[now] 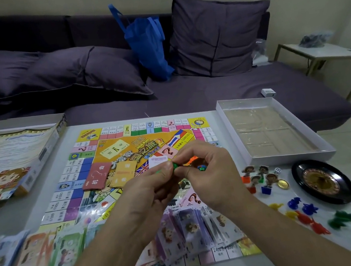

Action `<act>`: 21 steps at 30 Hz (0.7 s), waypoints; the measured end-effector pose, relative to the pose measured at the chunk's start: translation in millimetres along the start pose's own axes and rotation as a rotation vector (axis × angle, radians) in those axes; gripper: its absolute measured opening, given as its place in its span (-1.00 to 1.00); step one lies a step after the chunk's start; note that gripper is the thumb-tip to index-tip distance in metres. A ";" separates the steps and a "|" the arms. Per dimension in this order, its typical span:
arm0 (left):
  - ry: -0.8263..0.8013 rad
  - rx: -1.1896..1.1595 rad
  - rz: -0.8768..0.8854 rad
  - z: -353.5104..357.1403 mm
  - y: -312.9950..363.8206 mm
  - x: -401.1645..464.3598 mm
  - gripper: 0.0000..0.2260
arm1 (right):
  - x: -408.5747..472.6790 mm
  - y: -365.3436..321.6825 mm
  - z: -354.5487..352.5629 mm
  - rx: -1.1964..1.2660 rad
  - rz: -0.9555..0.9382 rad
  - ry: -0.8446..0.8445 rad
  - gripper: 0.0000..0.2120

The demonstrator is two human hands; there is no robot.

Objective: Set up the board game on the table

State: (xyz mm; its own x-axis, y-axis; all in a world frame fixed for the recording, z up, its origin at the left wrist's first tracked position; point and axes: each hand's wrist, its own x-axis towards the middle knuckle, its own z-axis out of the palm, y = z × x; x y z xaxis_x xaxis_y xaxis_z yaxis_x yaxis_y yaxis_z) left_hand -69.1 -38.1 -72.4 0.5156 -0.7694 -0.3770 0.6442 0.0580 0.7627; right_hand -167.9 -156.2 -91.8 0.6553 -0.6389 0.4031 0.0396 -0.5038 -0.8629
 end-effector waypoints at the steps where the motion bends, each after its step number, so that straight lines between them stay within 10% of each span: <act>1: -0.015 -0.007 -0.004 0.6 -0.7 0.2 -0.73 | 0.6 0.3 -2.3 -0.032 -0.003 -0.019 -0.79; 7: 0.018 -0.017 0.019 7.4 -1.0 6.2 -0.81 | 19.0 -6.5 -50.4 -0.133 0.150 -0.140 -0.78; 15: 0.068 -0.009 -0.039 0.6 -4.3 15.0 -0.85 | 29.4 30.2 -93.1 -1.047 0.365 -0.248 -0.78; 21: 0.063 -0.023 -0.051 2.0 -7.2 18.5 -0.83 | 31.0 44.0 -73.9 -1.283 0.295 -0.375 -0.83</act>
State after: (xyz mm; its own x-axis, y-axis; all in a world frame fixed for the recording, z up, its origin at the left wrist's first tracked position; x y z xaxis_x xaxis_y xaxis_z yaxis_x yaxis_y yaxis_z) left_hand -65.3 -54.1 -83.7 0.5162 -0.7299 -0.4480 0.6826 0.0348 0.7299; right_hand -201.6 -241.1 -94.8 0.6887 -0.7245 -0.0284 -0.7218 -0.6888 0.0670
